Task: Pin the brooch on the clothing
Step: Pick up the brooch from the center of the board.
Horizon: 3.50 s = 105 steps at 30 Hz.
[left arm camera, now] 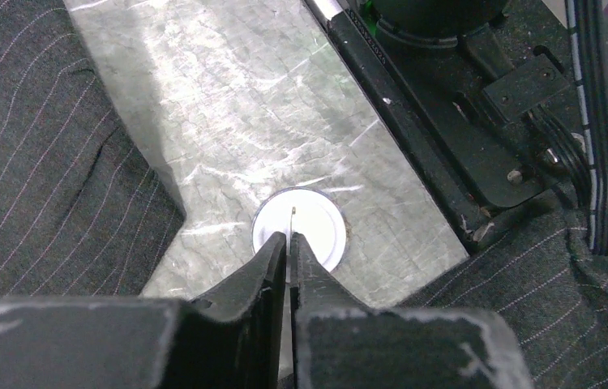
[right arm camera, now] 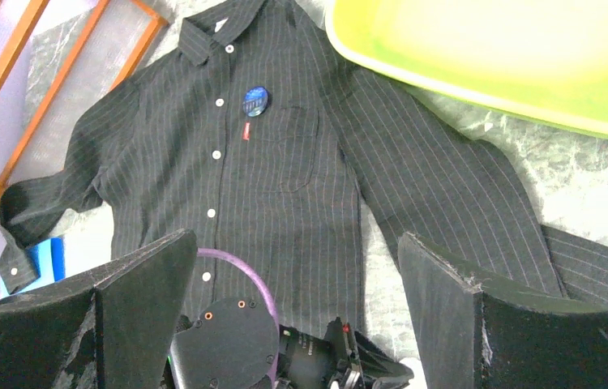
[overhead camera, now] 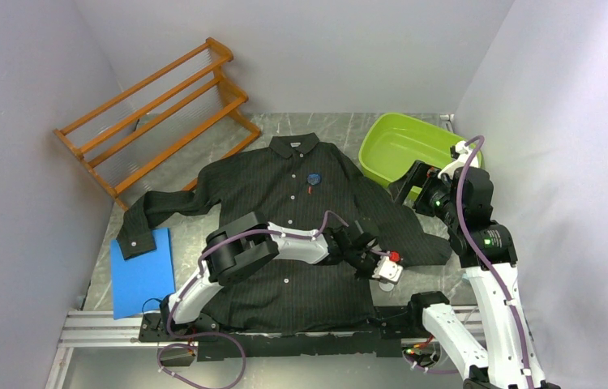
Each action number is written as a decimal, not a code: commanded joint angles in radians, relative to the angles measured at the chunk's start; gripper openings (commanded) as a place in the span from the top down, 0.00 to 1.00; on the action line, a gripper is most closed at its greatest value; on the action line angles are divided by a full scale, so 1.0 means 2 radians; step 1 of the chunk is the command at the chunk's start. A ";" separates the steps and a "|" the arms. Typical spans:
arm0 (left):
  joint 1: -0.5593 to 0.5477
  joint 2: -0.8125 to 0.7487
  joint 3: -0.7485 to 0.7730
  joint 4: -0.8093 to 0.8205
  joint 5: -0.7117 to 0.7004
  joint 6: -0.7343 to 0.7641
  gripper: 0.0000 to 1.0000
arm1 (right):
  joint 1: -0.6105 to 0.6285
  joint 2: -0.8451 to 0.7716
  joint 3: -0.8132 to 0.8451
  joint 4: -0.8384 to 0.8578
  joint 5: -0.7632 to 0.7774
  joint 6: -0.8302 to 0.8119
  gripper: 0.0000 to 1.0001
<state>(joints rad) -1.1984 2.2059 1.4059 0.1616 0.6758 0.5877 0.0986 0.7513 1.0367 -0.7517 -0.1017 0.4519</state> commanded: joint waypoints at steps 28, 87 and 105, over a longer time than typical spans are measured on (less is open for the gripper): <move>0.006 -0.101 -0.050 0.039 0.005 -0.020 0.73 | -0.001 -0.006 -0.008 0.039 -0.013 0.007 0.01; 0.015 -0.122 -0.053 0.014 -0.068 -0.009 0.97 | -0.001 0.000 -0.019 0.048 -0.017 0.001 0.00; 0.021 -0.053 -0.018 0.000 0.014 -0.033 0.61 | -0.001 0.001 -0.033 0.050 -0.019 -0.002 0.00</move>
<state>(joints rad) -1.1469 2.0426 1.2926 0.1986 0.6388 0.5079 0.0986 0.7639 0.9691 -0.6926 -0.1398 0.4561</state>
